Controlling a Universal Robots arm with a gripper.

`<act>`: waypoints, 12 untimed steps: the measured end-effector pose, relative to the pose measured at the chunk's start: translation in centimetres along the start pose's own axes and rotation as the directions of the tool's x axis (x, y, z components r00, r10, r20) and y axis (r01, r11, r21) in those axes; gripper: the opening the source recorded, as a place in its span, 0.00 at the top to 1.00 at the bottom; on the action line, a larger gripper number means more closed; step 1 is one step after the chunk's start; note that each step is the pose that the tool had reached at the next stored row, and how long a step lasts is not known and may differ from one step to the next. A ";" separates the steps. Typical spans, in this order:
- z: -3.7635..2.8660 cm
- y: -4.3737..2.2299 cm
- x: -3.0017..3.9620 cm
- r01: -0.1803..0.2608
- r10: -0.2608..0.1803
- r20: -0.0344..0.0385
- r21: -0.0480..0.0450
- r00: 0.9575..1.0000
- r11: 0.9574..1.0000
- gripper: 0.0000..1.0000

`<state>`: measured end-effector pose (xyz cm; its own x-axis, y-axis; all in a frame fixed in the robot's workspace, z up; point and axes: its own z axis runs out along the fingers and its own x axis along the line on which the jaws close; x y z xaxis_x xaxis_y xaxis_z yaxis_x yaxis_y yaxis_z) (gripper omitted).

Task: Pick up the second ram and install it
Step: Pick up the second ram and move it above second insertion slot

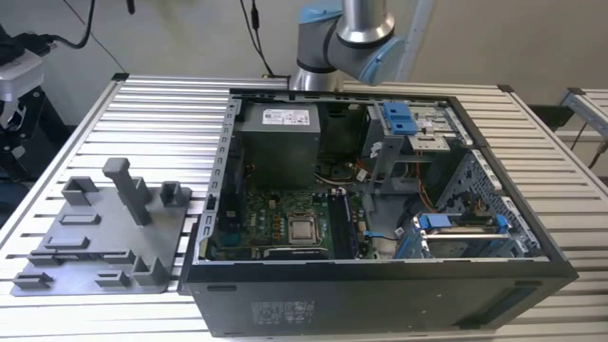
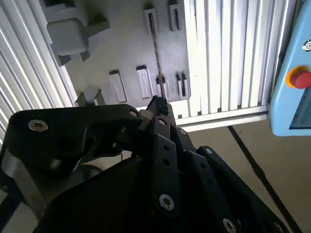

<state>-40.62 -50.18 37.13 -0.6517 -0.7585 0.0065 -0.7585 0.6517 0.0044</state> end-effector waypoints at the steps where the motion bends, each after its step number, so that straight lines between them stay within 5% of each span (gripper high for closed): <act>1: 0.00 0.00 0.00 0.018 -0.018 0.000 0.000 1.000 1.000 0.89; 6: 0.01 0.00 0.00 0.108 -0.108 -0.002 0.002 0.994 0.994 0.89; 12: 0.03 0.00 0.00 0.217 -0.217 -0.003 0.003 0.976 0.976 0.89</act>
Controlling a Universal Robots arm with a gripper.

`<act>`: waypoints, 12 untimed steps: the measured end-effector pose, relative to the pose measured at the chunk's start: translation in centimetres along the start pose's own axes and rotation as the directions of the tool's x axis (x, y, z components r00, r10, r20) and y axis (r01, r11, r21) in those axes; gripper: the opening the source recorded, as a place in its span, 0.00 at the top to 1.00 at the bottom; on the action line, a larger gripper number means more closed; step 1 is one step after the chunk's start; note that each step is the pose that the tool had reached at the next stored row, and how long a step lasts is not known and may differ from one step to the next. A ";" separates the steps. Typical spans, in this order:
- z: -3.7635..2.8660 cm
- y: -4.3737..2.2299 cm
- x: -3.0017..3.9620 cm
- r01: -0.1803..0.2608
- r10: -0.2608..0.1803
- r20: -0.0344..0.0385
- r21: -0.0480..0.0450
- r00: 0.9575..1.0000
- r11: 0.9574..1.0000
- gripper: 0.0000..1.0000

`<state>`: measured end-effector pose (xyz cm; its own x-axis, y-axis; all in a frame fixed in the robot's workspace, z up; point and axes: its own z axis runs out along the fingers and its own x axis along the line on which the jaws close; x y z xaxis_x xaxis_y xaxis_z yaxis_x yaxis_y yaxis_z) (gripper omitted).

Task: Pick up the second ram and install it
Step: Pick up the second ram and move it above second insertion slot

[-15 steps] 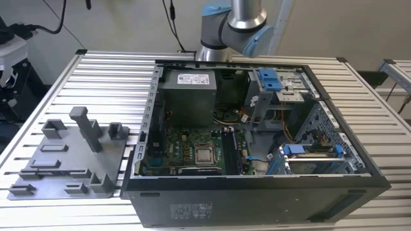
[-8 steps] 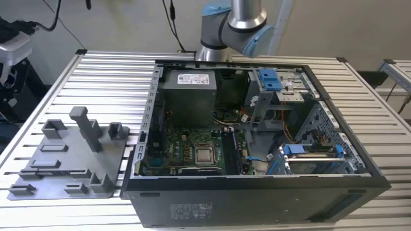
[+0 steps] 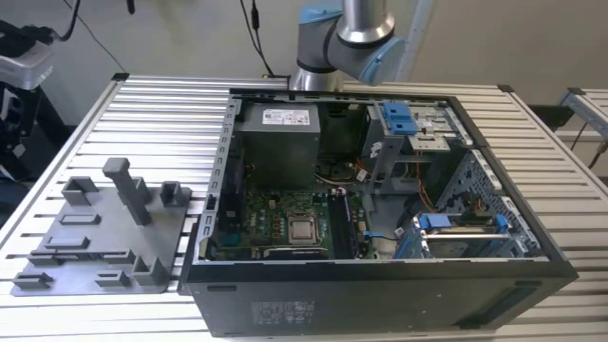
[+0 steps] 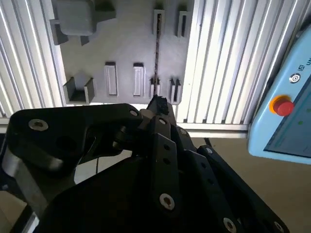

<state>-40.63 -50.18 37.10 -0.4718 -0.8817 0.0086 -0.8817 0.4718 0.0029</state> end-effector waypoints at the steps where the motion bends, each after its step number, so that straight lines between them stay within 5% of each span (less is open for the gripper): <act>1: 0.01 0.00 0.00 0.018 -0.018 0.000 0.000 1.000 1.000 0.89; 7: 0.11 0.00 0.00 0.126 -0.126 -0.001 0.001 0.992 0.992 0.89; 12: 0.18 0.00 0.00 0.216 -0.216 -0.001 0.002 0.976 0.976 0.89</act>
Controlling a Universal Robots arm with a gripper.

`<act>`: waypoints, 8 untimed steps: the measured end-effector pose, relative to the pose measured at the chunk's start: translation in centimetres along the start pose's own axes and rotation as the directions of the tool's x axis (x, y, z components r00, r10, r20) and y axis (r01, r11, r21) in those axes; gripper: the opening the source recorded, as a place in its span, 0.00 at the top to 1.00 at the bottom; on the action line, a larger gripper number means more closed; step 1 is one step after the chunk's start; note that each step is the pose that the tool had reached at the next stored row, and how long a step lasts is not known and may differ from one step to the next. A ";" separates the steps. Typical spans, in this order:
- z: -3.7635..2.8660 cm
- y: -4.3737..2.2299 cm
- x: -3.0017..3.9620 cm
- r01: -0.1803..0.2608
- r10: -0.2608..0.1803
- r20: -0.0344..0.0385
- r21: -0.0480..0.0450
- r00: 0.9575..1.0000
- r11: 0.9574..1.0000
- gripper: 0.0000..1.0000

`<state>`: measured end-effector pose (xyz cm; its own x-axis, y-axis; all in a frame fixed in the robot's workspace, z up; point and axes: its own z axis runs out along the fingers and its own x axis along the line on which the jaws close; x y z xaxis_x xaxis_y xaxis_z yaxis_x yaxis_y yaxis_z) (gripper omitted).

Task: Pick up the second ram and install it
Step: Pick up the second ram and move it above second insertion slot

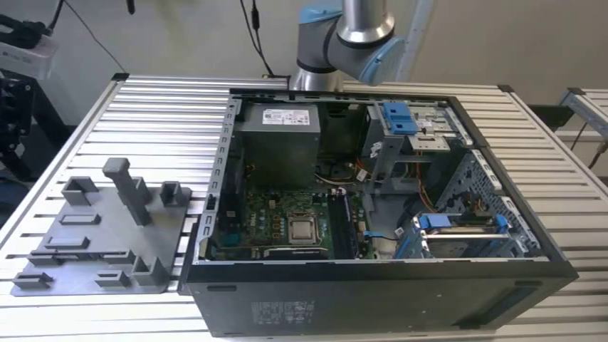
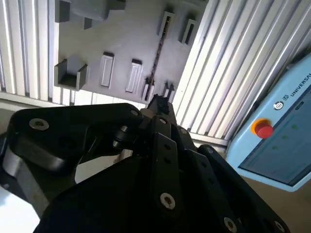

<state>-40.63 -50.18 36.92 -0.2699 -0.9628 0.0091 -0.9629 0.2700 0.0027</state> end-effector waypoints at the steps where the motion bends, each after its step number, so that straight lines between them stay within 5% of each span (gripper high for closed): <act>1: 0.01 0.00 0.00 0.018 -0.018 0.000 0.000 1.000 1.000 0.89; 8: 0.24 0.00 0.00 0.144 -0.144 0.000 0.001 0.990 0.990 0.89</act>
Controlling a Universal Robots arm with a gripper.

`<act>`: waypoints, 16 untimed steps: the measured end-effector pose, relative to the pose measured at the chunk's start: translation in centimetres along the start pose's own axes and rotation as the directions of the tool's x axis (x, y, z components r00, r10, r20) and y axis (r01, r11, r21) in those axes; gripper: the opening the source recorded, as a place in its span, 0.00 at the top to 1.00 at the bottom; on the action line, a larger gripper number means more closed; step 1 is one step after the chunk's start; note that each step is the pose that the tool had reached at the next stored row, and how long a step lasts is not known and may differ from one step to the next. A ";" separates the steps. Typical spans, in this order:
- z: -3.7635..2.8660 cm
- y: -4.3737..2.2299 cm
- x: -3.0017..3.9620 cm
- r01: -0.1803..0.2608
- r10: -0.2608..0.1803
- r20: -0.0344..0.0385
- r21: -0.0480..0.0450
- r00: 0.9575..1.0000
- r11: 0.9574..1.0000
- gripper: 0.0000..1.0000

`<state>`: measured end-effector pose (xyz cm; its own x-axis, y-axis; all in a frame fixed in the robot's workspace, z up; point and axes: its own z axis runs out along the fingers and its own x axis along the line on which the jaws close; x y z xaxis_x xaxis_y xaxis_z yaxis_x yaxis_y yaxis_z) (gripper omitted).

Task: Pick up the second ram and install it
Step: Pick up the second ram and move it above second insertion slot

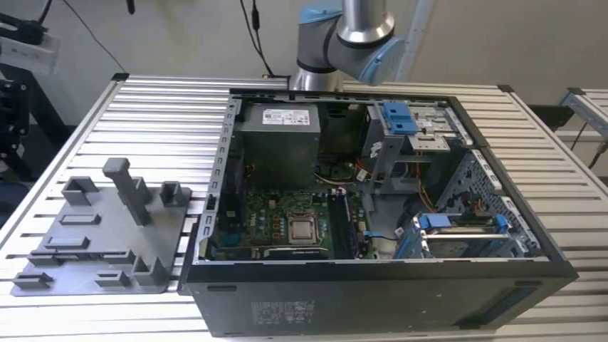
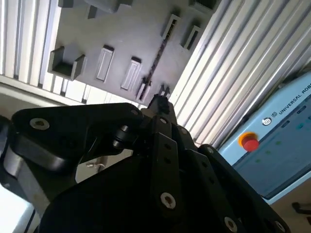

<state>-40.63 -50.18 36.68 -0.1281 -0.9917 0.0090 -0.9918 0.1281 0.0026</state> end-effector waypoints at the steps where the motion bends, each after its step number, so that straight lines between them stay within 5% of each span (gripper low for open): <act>1: 0.02 0.01 0.00 0.018 -0.018 0.000 0.000 1.000 1.000 0.89; 5: 0.14 0.02 0.00 0.089 -0.089 0.000 0.001 0.996 0.996 0.89; 10: 0.30 0.07 0.01 0.170 -0.170 -0.001 0.002 0.985 0.985 0.89; 13: 0.38 0.26 0.03 0.199 -0.199 -0.001 0.003 0.980 0.980 0.89; 16: 0.38 0.29 0.07 0.201 -0.201 -0.001 0.004 0.980 0.980 0.89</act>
<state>-40.93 -50.22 36.31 0.0735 -0.9972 0.0093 -0.9973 -0.0735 0.0004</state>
